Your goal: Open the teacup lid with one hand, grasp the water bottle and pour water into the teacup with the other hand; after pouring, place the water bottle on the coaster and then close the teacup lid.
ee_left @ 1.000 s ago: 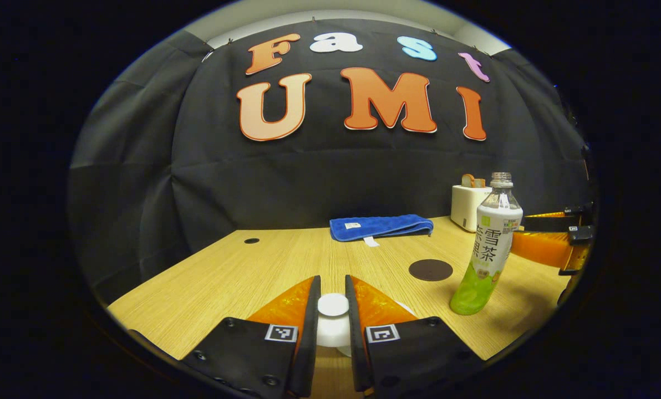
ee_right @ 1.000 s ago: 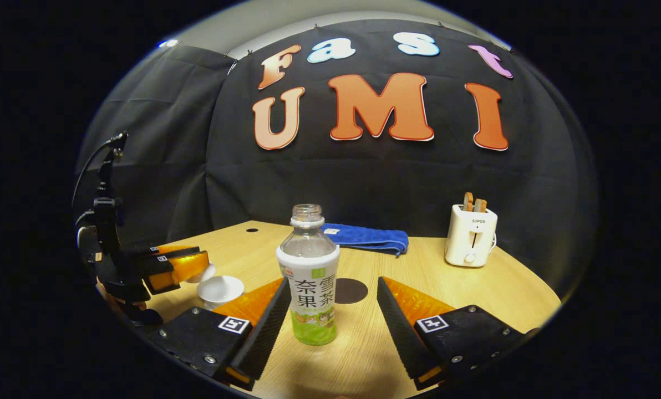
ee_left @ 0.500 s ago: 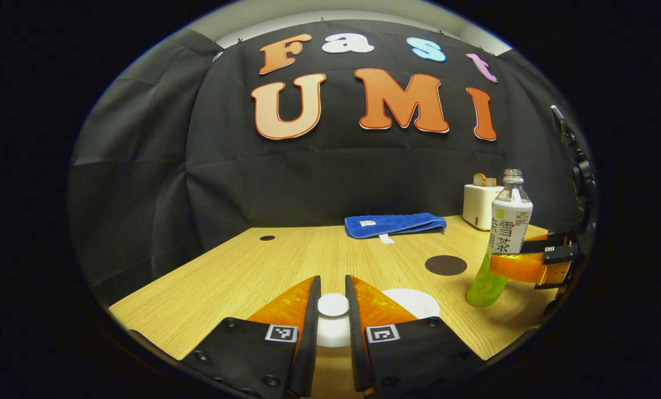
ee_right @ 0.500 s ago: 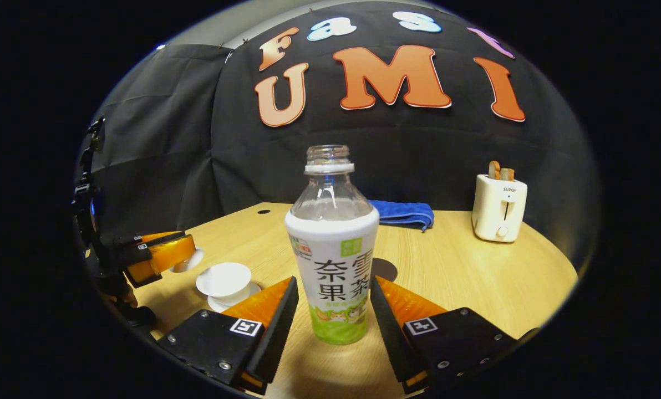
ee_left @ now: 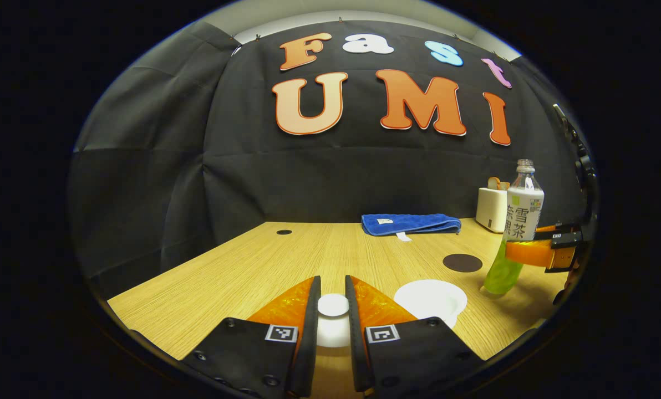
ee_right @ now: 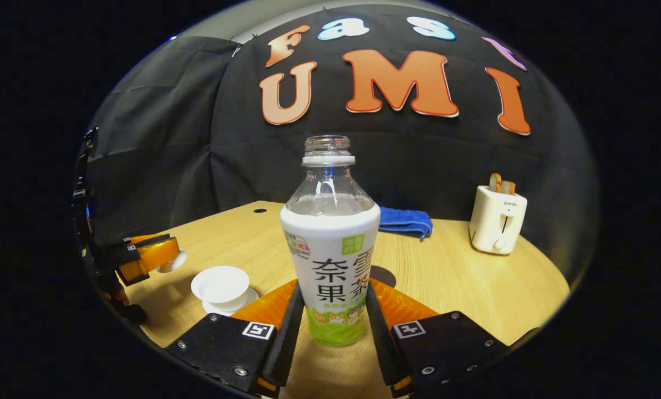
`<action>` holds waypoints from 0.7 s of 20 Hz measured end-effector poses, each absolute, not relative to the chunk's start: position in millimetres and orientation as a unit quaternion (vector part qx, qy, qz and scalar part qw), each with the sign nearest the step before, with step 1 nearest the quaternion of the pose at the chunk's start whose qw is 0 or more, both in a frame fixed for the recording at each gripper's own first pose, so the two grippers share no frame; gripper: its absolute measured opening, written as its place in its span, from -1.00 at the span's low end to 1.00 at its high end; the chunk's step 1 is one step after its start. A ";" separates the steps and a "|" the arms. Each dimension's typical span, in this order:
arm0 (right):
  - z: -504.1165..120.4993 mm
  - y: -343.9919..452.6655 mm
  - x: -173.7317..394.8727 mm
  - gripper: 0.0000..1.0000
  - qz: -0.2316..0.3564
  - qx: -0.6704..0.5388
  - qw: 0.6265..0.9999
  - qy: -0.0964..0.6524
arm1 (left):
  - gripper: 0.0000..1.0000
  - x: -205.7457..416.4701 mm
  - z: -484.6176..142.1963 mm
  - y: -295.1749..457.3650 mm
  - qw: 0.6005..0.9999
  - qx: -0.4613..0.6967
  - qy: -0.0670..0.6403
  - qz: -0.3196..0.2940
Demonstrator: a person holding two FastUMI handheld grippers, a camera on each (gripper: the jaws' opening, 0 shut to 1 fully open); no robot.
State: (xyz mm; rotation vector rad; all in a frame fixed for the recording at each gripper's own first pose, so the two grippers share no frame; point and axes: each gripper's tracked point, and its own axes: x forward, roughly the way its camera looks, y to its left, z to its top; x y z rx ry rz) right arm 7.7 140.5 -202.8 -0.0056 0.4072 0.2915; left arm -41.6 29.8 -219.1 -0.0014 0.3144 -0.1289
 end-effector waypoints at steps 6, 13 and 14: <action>-182.7 124.3 21.8 0.26 0.111 -0.140 0.971 0.161 | -0.43 -42.8 -220.9 58.0 0.986 -0.003 0.161 -0.041; -168.8 123.9 27.6 0.26 0.098 -0.334 0.930 0.118 | -0.39 -46.6 -217.5 71.4 0.987 0.001 0.159 -0.030; -169.6 125.2 28.0 0.27 0.099 -0.357 0.922 0.113 | -0.39 -46.2 -218.0 71.4 0.987 0.002 0.159 -0.030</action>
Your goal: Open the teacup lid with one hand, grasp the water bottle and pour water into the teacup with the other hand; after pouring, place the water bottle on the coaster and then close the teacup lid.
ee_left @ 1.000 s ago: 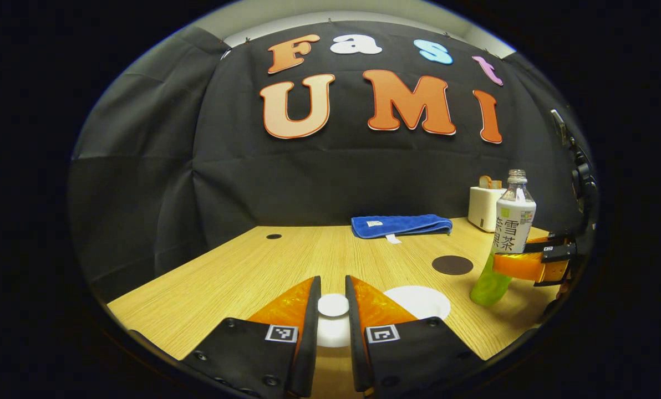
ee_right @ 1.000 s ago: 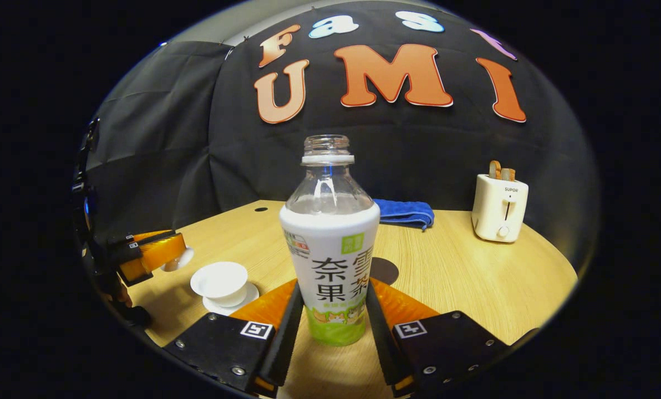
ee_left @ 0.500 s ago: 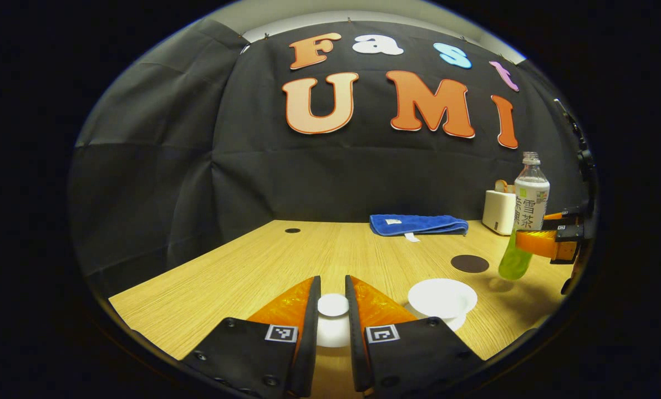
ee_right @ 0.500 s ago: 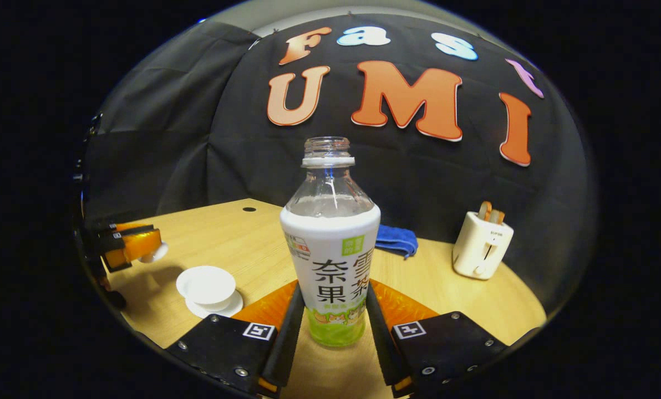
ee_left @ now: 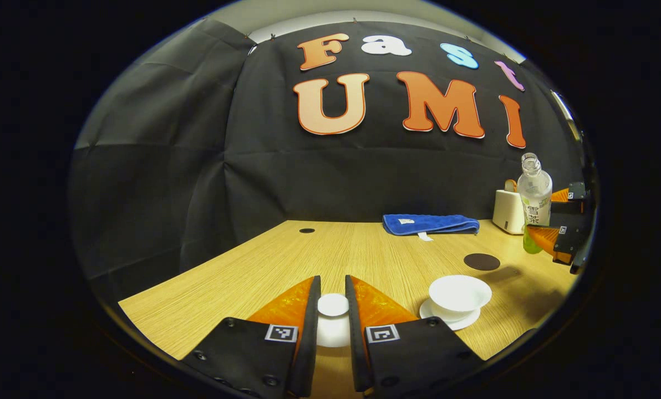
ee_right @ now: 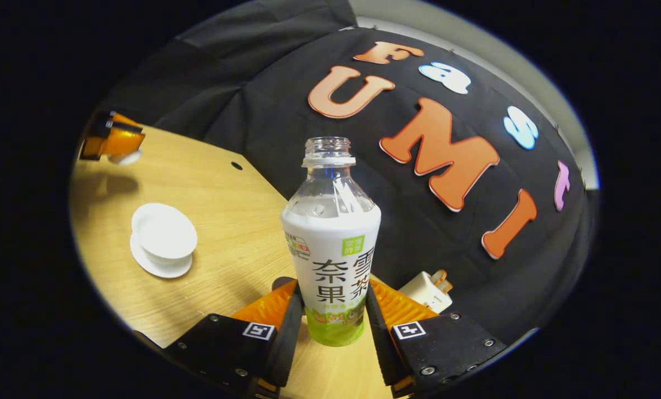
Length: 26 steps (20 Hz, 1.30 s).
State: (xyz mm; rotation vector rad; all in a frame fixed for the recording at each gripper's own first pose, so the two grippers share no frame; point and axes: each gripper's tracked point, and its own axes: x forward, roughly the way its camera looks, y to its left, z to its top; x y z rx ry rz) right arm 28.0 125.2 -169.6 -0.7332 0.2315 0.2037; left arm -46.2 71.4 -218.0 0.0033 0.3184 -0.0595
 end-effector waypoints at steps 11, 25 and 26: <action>-180.8 129.8 24.8 0.26 0.148 -0.539 0.825 0.088 | -0.39 -52.1 -221.6 79.0 0.986 0.009 0.166 -0.032; -172.3 142.0 23.2 0.25 0.149 -0.674 0.723 -0.009 | -0.41 -58.6 -226.6 98.5 0.984 0.012 0.175 -0.023; -168.8 142.0 23.9 0.25 0.142 -0.685 0.714 -0.023 | -0.39 -58.4 -226.2 97.8 0.984 0.012 0.173 -0.024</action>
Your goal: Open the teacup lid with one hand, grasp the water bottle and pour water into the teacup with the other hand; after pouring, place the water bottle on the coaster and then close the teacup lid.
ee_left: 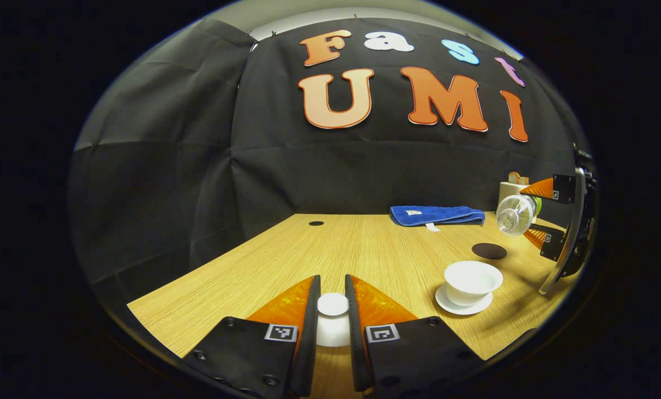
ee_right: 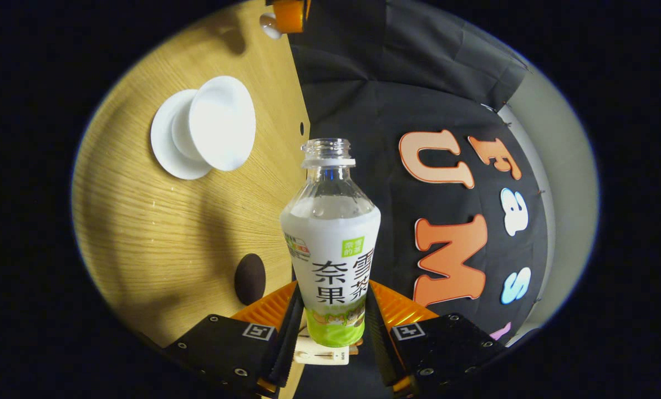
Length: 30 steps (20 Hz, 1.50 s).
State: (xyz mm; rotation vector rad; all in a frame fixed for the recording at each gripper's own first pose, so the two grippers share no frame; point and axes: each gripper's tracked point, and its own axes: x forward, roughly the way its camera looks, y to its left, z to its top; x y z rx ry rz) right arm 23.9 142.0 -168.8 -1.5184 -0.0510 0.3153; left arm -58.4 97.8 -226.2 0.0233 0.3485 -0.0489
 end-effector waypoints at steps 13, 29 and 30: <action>-152.6 147.1 41.2 0.24 0.128 -0.742 0.652 -0.091 | -0.39 -56.3 -223.0 96.4 0.984 0.024 0.173 -0.031; -131.2 163.0 30.3 0.25 0.093 -0.784 0.580 -0.199 | -0.39 -59.4 -218.5 100.9 0.984 0.024 0.174 -0.032; -129.1 163.8 30.0 0.24 0.092 -0.786 0.575 -0.207 | -0.39 -59.7 -218.2 100.8 0.984 0.024 0.174 -0.032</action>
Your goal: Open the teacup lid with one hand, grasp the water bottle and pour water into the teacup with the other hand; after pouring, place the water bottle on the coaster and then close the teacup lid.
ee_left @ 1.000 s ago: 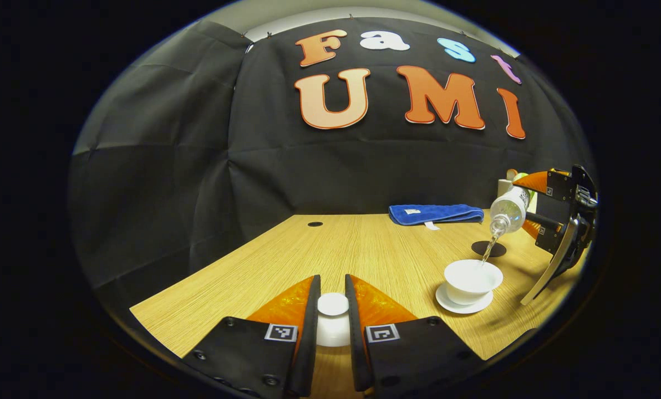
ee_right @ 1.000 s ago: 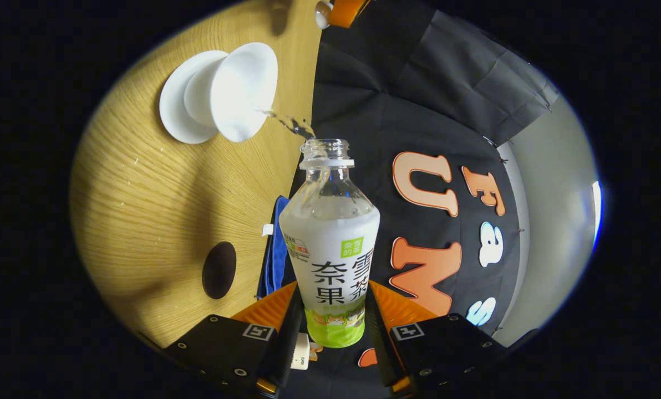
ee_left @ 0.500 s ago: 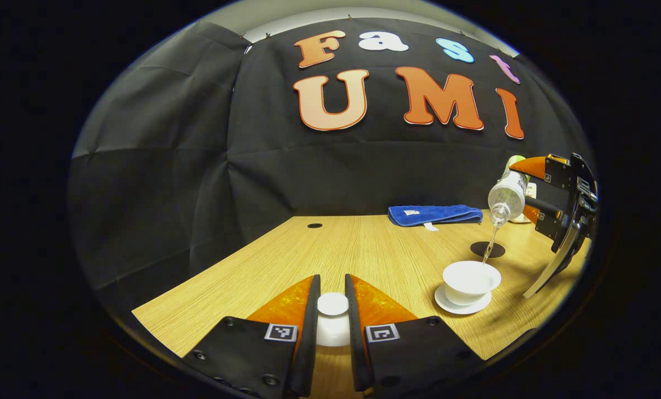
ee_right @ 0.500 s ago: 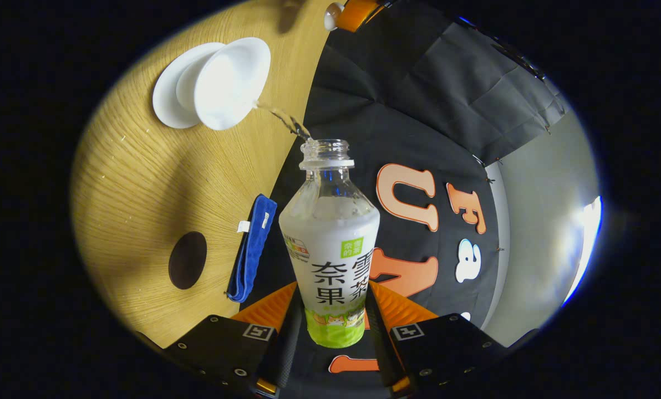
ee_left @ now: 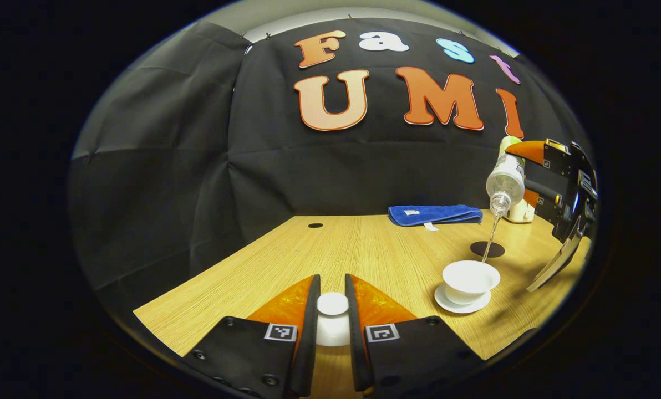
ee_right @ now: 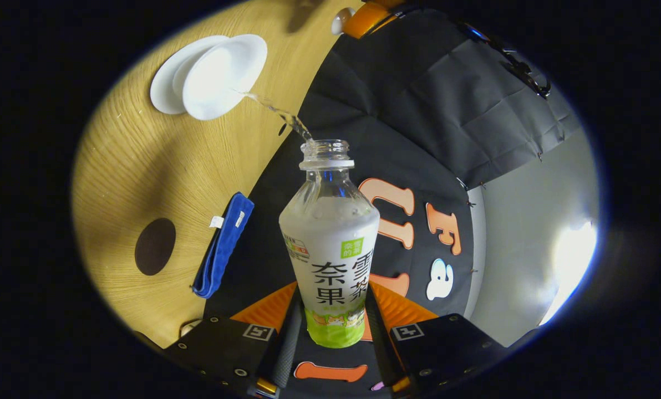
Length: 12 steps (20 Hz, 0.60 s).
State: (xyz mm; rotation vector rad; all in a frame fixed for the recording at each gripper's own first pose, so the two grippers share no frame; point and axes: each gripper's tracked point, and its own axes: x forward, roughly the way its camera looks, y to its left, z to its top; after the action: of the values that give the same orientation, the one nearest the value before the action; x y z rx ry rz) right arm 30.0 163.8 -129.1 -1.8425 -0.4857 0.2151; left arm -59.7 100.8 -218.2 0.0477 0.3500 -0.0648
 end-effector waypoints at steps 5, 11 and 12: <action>-124.6 168.0 31.3 0.24 0.086 -0.798 0.546 -0.242 | -0.39 -61.2 -217.2 101.6 0.984 0.023 0.174 -0.033; -118.5 170.2 30.9 0.24 0.072 -0.803 0.530 -0.263 | -0.40 -63.2 -213.5 106.9 0.984 0.024 0.174 -0.032; -119.3 170.5 30.7 0.24 0.073 -0.803 0.529 -0.263 | -0.40 -63.8 -211.8 107.7 0.984 0.026 0.172 -0.031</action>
State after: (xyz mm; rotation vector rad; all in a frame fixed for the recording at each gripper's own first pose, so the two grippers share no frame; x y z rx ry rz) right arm 30.7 170.5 -119.3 -1.9190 -0.6292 0.1739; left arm -63.8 107.7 -211.8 0.0515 0.3461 -0.0619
